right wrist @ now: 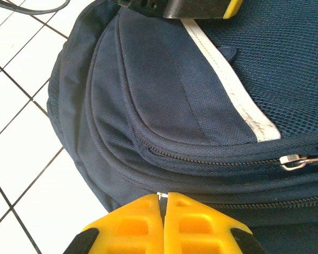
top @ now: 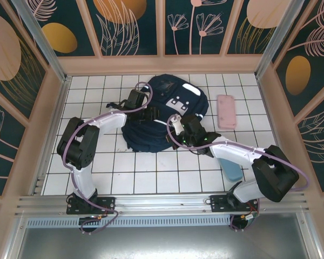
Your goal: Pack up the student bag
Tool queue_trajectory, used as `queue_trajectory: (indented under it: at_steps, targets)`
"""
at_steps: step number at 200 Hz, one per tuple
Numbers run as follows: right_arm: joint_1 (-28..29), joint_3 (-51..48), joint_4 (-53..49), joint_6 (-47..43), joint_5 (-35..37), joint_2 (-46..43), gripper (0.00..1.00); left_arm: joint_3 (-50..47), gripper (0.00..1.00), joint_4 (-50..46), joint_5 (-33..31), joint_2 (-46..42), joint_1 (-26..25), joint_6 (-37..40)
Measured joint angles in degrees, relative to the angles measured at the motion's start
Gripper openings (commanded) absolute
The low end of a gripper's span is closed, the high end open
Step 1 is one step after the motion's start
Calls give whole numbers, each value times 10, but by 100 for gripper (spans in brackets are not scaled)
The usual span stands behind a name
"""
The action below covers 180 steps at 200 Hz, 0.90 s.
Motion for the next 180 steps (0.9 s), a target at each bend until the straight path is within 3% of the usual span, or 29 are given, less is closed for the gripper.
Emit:
queue_trajectory:
  at_steps: [40, 63, 74, 79, 110, 150, 180]
  targets:
    - [22, -31, 25, -17, 3, -12, 0, 0, 48, -1, 1, 1, 0, -9]
    - [22, -36, 26, -9, -4, -29, 15, 1, 49, -3, -2, 1, -3, -13]
    - [22, -37, 27, 0, -18, -42, 39, 1, 53, -4, -4, 0, -5, -16]
    - [22, -38, 26, 11, -27, -52, 45, 1, 55, -5, -4, -2, -5, -18]
    - [1, -42, 26, 66, -39, -104, 58, -5, 58, -12, -19, -33, -13, -37]
    - [-104, -41, 13, 237, -21, -109, 59, -48, 60, -34, -78, -140, -48, -90]
    - [-127, -20, -13, 362, -37, -45, 51, -101, 59, -37, -104, -201, -95, -143]
